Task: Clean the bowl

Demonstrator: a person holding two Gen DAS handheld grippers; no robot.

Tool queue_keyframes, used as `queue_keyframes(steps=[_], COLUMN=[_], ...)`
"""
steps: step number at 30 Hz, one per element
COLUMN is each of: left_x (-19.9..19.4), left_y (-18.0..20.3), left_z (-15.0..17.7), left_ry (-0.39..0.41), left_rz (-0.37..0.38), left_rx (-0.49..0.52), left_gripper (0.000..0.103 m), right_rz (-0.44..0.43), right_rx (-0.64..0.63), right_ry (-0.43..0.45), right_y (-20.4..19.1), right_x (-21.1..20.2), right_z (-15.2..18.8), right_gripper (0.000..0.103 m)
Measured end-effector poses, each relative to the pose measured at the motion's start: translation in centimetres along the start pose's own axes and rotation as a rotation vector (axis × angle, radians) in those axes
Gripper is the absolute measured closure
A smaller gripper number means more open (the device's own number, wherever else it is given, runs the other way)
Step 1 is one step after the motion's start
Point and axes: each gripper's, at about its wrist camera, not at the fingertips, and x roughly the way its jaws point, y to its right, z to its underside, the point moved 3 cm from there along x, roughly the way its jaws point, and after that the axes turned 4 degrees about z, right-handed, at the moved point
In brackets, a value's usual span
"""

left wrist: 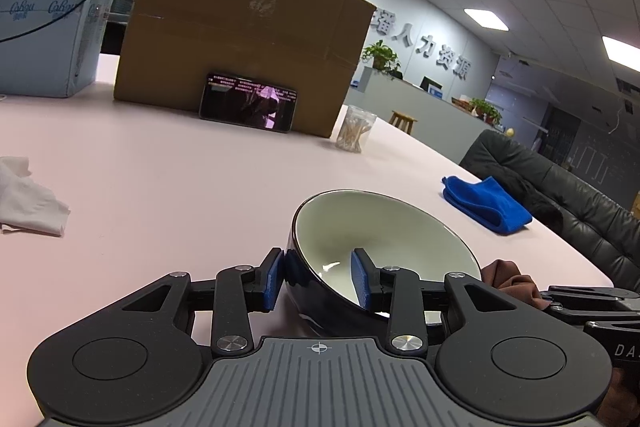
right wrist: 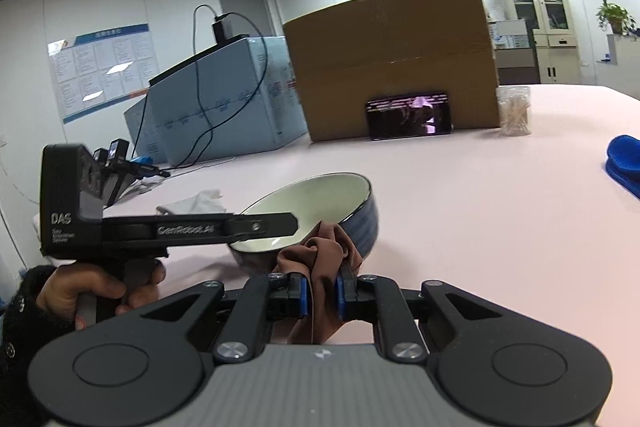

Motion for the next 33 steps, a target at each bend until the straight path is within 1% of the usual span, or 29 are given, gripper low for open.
queue_keyframes(steps=[3, 7, 11, 13, 15, 17, 19, 26, 30, 33], left_x=[0.0, 0.1, 0.1, 0.1, 0.1, 0.2, 0.2, 0.1, 0.1, 0.1], left_y=[0.0, 0.0, -0.1, -0.1, 0.0, -0.1, -0.1, -0.2, -0.2, -0.2], left_z=[0.0, 0.0, 0.1, 0.1, 0.1, 0.0, 0.0, 0.1, 0.1, 0.1], left_ry=[0.000, 0.001, 0.001, 0.001, 0.002, 0.002, 0.002, 0.001, 0.002, 0.002], left_rz=[-0.001, -0.002, -0.002, -0.002, -0.001, -0.003, -0.002, -0.003, -0.003, -0.004], left_rx=[-0.003, -0.003, -0.006, -0.004, 0.001, -0.001, -0.003, -0.004, -0.005, 0.000], left_gripper=[0.069, 0.069, 0.069, 0.069, 0.069, 0.069, 0.069, 0.069, 0.069, 0.069], right_rz=[-0.003, -0.047, -0.057, -0.039, 0.018, 0.033, 0.030, -0.028, -0.029, -0.005], right_rx=[-0.028, -0.034, -0.030, -0.027, -0.035, -0.022, -0.027, -0.050, -0.042, -0.029], right_ry=[-0.006, -0.024, -0.026, -0.019, -0.001, 0.002, -0.002, -0.022, -0.019, -0.008], right_y=[-0.7, -1.3, -1.1, -0.8, -0.4, 0.1, -0.1, -1.6, -1.4, -0.8], right_x=[0.0, 0.1, 0.0, -0.1, -0.1, 0.0, 0.1, -0.1, -0.1, -0.1], right_z=[0.3, 0.6, 0.6, 0.4, 0.2, 0.1, 0.2, 0.7, 0.5, 0.2], right_gripper=[0.086, 0.086, 0.087, 0.087, 0.087, 0.087, 0.087, 0.086, 0.087, 0.087])
